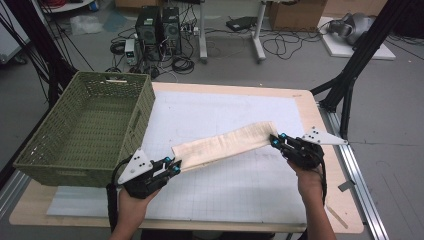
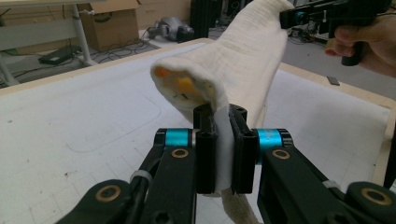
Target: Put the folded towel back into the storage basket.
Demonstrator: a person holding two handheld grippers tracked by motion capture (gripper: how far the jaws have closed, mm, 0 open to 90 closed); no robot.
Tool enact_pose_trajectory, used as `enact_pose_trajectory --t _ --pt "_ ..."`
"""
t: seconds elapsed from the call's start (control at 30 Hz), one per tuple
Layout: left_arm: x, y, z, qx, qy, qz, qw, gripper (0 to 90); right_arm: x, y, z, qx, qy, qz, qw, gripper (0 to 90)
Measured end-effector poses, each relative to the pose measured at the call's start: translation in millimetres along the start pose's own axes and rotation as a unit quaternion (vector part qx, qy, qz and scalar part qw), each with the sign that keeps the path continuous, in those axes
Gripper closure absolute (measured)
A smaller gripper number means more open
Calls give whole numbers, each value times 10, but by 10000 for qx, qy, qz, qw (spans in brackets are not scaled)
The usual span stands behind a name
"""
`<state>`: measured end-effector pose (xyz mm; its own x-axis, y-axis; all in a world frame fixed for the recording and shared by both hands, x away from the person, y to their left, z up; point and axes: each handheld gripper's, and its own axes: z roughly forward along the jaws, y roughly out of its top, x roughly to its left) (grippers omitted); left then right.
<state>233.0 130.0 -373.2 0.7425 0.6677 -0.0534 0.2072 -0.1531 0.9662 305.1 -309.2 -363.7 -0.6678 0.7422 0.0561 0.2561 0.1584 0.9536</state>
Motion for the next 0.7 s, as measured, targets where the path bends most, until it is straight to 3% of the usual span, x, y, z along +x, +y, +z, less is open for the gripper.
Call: enact_pose_trajectory --t 0.7 --pt "-14 99 -105 -163 19 79 9998 827 -36 187 213 22 -10 -121 9999 825"
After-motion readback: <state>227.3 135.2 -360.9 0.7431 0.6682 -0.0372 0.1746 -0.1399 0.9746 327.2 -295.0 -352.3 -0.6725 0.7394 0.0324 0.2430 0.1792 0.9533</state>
